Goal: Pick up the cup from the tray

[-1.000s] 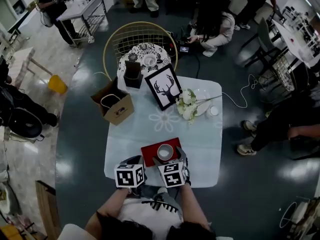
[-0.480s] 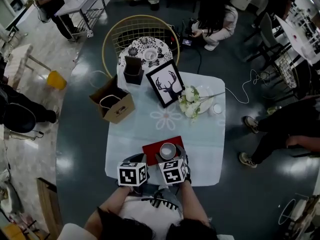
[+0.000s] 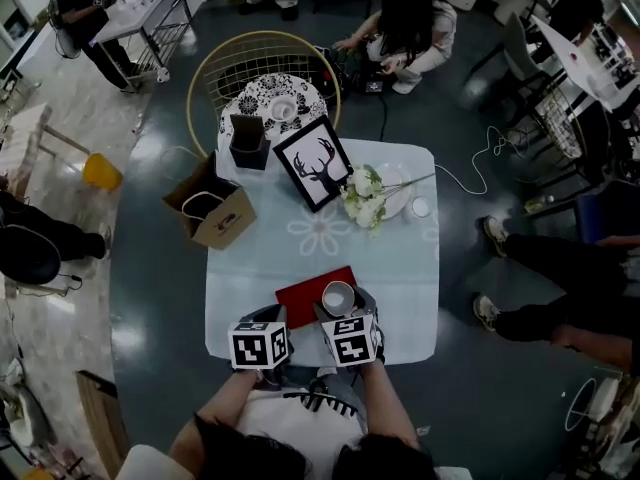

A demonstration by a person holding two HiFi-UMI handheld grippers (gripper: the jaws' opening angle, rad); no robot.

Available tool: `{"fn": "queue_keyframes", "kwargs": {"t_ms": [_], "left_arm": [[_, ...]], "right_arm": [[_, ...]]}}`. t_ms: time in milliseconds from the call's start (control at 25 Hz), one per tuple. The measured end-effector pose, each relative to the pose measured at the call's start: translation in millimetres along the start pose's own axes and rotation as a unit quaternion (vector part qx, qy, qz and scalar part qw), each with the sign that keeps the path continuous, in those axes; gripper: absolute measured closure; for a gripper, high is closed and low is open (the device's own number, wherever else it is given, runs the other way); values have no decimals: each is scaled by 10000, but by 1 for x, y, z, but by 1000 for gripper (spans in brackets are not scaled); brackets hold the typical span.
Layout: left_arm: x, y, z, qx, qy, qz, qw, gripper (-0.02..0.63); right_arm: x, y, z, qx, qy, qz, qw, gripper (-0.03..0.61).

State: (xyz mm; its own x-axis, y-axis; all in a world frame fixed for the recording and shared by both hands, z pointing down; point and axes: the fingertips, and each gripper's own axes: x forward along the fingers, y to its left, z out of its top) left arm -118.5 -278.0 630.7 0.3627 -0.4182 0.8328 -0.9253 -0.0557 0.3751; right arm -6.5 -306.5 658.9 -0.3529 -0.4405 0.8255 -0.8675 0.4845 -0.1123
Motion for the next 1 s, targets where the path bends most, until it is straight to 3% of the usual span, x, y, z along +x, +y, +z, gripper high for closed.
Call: {"fn": "queue_keyframes", "kwargs": {"t_ms": [280,640,1000], "left_arm": [[2,-26,1,331,-12,-255,9991,612],[7,-51,-7,654,63,-428,9969,614],[9,-60,-15,835,55,-398,9957,613]], "right_arm": [[-25,-39,-19,579,-93,-511,9970,191],[-59,-95,-59,1265,-181,-1177,9848,190],[-67,-125,-94,1601,-131,-1410,9769,190]]}}
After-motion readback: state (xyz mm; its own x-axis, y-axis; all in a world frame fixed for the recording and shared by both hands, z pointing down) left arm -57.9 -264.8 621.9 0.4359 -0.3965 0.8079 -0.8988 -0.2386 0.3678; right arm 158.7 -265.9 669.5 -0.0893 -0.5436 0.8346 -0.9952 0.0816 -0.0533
